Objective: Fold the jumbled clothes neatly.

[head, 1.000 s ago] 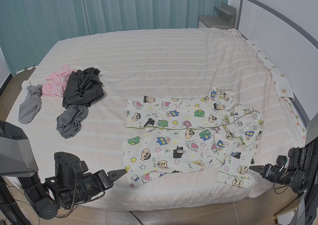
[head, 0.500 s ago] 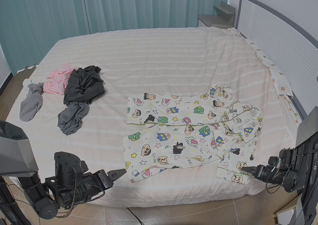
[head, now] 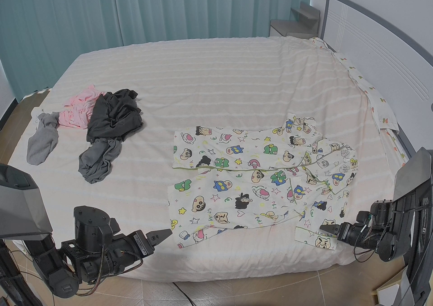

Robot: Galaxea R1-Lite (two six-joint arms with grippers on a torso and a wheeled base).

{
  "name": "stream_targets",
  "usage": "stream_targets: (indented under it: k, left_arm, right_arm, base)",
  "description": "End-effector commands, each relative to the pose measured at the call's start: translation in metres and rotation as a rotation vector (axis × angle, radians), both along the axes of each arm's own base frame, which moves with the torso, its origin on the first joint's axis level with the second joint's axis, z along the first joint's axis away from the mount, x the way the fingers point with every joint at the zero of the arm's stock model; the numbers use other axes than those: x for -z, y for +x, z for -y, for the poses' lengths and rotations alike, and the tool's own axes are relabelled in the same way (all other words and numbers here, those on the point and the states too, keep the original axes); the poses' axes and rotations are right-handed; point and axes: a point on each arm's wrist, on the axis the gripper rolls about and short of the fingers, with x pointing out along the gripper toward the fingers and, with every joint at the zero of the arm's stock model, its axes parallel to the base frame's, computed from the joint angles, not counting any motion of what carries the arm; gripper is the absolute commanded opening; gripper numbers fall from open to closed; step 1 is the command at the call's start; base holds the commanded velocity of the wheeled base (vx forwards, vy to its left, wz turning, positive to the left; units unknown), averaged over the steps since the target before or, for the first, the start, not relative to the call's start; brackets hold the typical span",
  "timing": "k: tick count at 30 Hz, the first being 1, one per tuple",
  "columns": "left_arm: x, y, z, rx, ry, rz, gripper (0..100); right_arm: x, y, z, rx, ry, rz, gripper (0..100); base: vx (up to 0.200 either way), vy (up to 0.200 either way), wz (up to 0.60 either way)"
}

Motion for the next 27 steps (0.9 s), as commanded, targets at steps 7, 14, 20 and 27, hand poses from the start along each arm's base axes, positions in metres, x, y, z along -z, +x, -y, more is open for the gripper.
stream_targets:
  k: [7,14,20,27]
  left_arm:
    - [0.0,0.0,0.0,0.0,0.0,0.001,100]
    - [0.0,0.0,0.0,0.0,0.001,-0.001,100]
    - [0.0,0.0,0.0,-0.005,0.003,0.001,100]
    - [0.002,0.001,0.0,-0.033,0.022,0.005,100]
  right_arm:
    - [0.001,-0.012,-0.005,-0.009,-0.011,-0.044,100]
    - [0.001,-0.012,-0.01,-0.03,-0.008,-0.047,100]
    - [0.002,-0.014,-0.009,-0.016,-0.014,-0.056,0]
    - [-0.002,-0.026,-0.005,0.004,-0.019,-0.088,0]
  base:
    - [0.0,0.0,0.0]
    - [0.0,0.0,0.0]
    - [0.0,0.0,0.0]
    - [0.0,0.0,0.0]
